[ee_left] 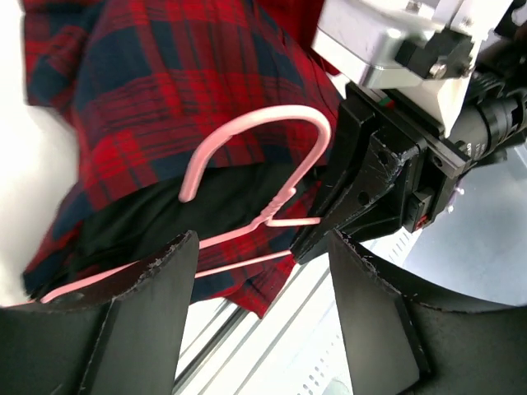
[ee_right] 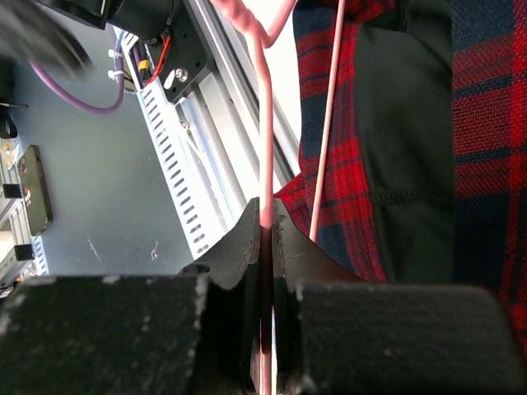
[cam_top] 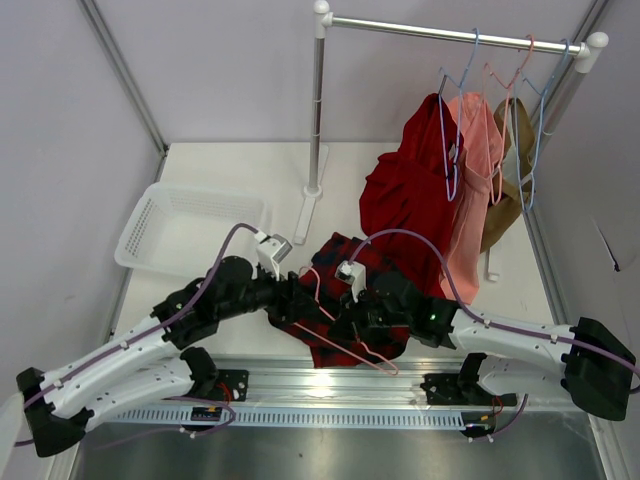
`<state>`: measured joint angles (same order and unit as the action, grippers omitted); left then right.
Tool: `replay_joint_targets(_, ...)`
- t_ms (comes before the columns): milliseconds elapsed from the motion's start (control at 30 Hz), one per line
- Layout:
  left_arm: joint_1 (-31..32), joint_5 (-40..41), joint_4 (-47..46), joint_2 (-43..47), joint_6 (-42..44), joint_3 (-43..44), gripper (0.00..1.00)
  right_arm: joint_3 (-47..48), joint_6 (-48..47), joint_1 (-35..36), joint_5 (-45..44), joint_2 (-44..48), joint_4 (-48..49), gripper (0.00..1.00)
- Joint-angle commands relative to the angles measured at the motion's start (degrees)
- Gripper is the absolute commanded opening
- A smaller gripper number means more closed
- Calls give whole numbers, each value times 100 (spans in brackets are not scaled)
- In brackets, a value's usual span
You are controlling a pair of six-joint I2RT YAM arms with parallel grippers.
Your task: Place the skirt on the hanger
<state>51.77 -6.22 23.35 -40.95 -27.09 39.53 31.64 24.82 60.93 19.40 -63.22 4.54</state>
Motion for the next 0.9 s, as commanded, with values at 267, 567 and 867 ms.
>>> replay_joint_targets(267,360,769,-1324,-791,-218,-112,68,185,-100,-2,55,11,21,0)
replay_joint_targets(567,501,1034,-1527,-1222,-200,-147,42,299,-126,-2,-347,47,-189,0)
replay_joint_targets(867,501,1807,-1316,-1495,-173,160,0,659,330,24,-1885,284,-1628,27)
